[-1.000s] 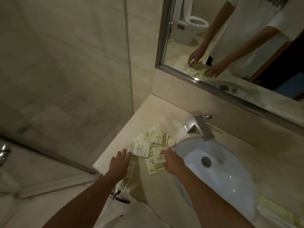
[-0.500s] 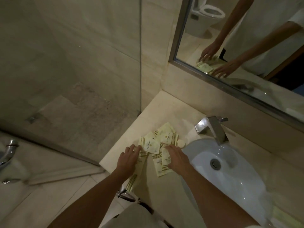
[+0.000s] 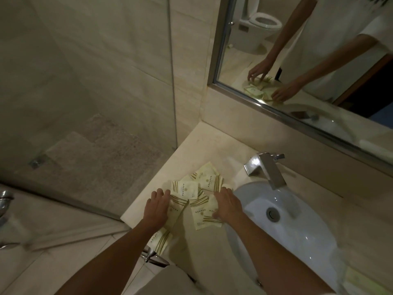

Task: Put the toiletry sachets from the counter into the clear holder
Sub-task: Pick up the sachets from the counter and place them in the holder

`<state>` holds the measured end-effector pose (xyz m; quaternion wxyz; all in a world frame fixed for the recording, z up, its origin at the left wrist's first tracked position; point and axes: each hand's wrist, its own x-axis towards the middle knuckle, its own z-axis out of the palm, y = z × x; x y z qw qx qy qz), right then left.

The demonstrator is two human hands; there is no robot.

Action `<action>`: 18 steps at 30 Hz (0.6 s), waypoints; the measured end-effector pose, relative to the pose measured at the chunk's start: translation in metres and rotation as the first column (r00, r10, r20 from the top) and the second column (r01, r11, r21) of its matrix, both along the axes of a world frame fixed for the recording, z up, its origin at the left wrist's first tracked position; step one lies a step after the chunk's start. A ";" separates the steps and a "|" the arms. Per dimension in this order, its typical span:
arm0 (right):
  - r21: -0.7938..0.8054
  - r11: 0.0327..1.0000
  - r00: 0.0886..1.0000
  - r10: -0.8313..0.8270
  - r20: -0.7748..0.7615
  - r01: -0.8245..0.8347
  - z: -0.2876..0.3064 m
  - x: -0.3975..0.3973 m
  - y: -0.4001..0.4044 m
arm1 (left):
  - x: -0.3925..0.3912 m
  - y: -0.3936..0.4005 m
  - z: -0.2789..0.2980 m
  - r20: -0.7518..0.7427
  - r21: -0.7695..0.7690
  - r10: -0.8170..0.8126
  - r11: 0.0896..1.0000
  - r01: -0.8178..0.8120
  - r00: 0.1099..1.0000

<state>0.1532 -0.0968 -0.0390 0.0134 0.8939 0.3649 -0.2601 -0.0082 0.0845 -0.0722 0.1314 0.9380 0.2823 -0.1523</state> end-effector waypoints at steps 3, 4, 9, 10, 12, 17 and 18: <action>0.035 0.997 0.996 -0.065 -0.054 0.067 0.011 0.008 -0.004 | 0.004 -0.006 0.000 -0.030 -0.069 0.122 0.990 -0.124 0.992; 0.046 0.995 0.994 -0.085 -0.074 0.088 0.015 0.011 -0.005 | 0.005 -0.009 0.001 -0.044 -0.092 0.172 0.980 -0.176 0.984; 0.139 0.970 0.972 -0.177 -0.155 0.199 0.028 0.020 -0.021 | 0.010 -0.020 -0.001 -0.072 -0.086 0.313 0.944 -0.318 0.947; 0.156 0.962 0.966 -0.197 -0.170 0.224 0.029 0.021 -0.023 | 0.010 -0.021 -0.002 -0.062 -0.080 0.325 0.941 -0.330 0.944; 0.173 0.947 0.950 -0.232 -0.210 0.269 0.031 0.024 -0.028 | 0.012 -0.022 -0.001 -0.041 -0.061 0.333 0.940 -0.335 0.942; 0.139 0.943 0.931 -0.261 -0.255 0.303 0.036 0.031 -0.040 | 0.017 -0.015 0.006 -0.039 -0.166 0.393 0.904 -0.394 0.919; 0.126 0.942 0.926 -0.271 -0.263 0.311 0.038 0.031 -0.041 | 0.018 -0.014 0.011 -0.049 -0.193 0.412 0.890 -0.414 0.910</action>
